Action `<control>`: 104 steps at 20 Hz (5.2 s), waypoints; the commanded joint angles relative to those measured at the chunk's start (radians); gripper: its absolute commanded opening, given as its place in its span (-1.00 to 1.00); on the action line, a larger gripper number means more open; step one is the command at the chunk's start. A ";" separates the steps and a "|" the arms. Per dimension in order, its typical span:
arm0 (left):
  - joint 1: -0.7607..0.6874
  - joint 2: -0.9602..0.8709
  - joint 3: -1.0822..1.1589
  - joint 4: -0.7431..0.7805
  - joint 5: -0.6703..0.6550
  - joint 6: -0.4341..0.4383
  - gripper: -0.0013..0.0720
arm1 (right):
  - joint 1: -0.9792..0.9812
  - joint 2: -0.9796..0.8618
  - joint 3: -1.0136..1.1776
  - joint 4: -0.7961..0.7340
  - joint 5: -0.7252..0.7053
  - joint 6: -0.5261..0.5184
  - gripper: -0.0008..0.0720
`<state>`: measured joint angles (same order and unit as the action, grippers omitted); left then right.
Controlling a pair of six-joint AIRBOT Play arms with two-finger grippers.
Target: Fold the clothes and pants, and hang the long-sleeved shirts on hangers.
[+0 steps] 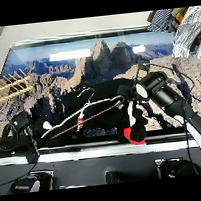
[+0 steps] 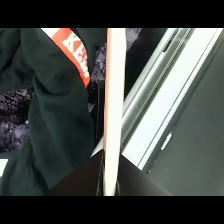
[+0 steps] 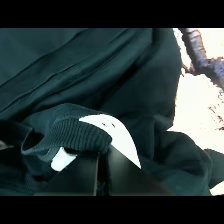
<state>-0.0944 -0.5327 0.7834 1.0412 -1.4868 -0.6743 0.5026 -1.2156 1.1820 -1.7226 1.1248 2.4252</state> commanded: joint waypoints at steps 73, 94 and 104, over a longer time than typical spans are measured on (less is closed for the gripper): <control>-0.308 -0.619 0.240 -0.081 0.390 0.322 -0.88 | 0.000 -0.003 0.578 0.378 0.521 -0.434 -0.03; -0.308 -0.619 0.240 -0.110 0.434 0.326 -0.88 | -0.545 0.130 0.443 0.452 0.551 -1.189 0.75; -0.308 -0.619 0.240 -0.110 0.433 0.325 -0.88 | -0.349 0.080 0.098 0.477 0.263 -1.657 0.85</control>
<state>-0.4026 -1.1515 1.0237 0.9306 -1.0531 -0.3485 0.1196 -1.1244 1.3384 -1.2663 1.5356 0.8822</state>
